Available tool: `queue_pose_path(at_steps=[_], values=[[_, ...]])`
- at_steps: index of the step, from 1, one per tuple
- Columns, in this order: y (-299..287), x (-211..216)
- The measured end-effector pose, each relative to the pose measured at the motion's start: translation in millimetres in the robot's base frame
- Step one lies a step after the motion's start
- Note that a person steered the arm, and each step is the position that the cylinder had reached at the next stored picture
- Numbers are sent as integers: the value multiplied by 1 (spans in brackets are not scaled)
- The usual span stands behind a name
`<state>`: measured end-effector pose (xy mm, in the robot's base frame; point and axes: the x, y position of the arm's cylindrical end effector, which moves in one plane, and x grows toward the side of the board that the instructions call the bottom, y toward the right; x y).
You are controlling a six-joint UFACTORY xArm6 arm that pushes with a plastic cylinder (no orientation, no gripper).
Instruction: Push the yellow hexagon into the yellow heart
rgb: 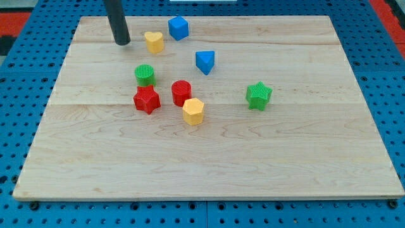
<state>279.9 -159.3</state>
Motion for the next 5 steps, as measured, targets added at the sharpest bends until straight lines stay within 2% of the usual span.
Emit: queue_pose_path(at_steps=[2,3,4,5], values=[[71,11],[71,52],[98,70],[150,71]])
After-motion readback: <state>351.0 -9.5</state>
